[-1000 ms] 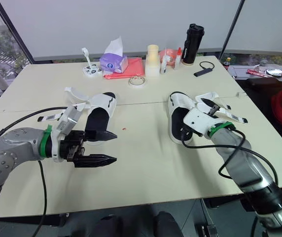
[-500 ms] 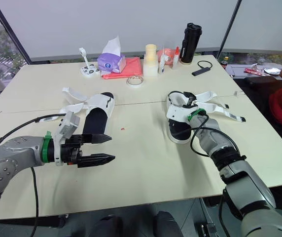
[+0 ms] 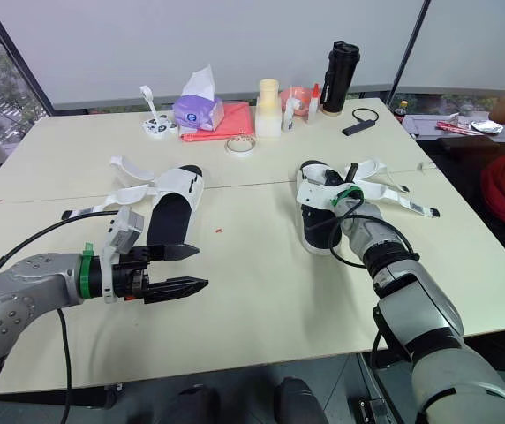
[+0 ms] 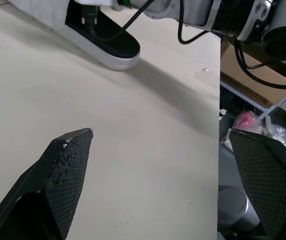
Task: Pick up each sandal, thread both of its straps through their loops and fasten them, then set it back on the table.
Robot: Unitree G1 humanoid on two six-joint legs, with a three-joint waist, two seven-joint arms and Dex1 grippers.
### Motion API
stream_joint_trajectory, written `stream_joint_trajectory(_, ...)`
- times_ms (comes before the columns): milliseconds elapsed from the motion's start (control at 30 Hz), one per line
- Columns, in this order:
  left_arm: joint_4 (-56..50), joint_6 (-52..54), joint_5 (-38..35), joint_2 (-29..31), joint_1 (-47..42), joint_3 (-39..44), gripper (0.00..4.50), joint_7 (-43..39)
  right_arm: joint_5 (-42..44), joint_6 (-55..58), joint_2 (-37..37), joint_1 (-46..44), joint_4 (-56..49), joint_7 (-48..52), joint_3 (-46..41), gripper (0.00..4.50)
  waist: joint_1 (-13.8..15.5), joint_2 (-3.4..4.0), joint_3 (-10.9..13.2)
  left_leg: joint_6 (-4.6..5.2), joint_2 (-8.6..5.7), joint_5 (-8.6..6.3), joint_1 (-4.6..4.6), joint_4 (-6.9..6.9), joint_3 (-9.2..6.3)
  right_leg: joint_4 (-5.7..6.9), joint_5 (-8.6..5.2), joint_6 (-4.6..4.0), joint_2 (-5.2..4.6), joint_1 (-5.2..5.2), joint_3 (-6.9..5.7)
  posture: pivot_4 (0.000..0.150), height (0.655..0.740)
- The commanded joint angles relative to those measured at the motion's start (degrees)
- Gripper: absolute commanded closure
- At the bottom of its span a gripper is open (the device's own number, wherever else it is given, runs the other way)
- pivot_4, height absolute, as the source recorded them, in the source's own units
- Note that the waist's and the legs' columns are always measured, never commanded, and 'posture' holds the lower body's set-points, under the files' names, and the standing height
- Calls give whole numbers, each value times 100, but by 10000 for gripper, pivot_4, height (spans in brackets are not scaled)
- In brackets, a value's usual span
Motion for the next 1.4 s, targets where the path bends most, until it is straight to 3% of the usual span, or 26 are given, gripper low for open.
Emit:
stream_joint_trajectory(33,-108,-120,-18,-30,-24,100,0,-12,-265,-332,-355,-24,-391,-263,72,44915,7,2,1,0,0,0,0,0,0,0,0,0,0,0,0,1500,7400)
stream_joint_trajectory(267,-47,-167,28,3,7,86,0,-93,-371,-2721,-1556,777,-2418,152,222,44915,15,5,3,0,-6,0,-9,-5,-1,-7,-1,2,-7,-5,-2,1500,7400)
stream_joint_trajectory(400,53,-197,59,2,-45,56,0,-152,-199,-4803,-2275,1126,-3427,470,295,44915,-20,16,10,1,-3,0,-5,-6,2,4,-1,2,-1,-11,3,1500,7400)
stream_joint_trajectory(700,67,-181,92,-76,-69,-72,0,-252,42,-7316,-2467,1473,-3938,695,137,44915,22,17,11,-1,0,0,-2,4,4,11,0,1,0,-9,6,1500,7400)
stream_joint_trajectory(1000,-61,-133,71,-199,-41,-115,0,-160,-672,-7749,-1697,1090,-3360,666,-20,44915,10,16,10,-2,0,2,6,7,3,20,0,0,2,-4,8,1500,7400)
stream_joint_trajectory(1400,-106,-136,63,-206,22,-99,0,-135,-1439,-7652,-1286,784,-2621,549,45,44915,16,15,10,-6,-1,4,5,10,3,23,0,0,-1,-1,7,1500,7400)
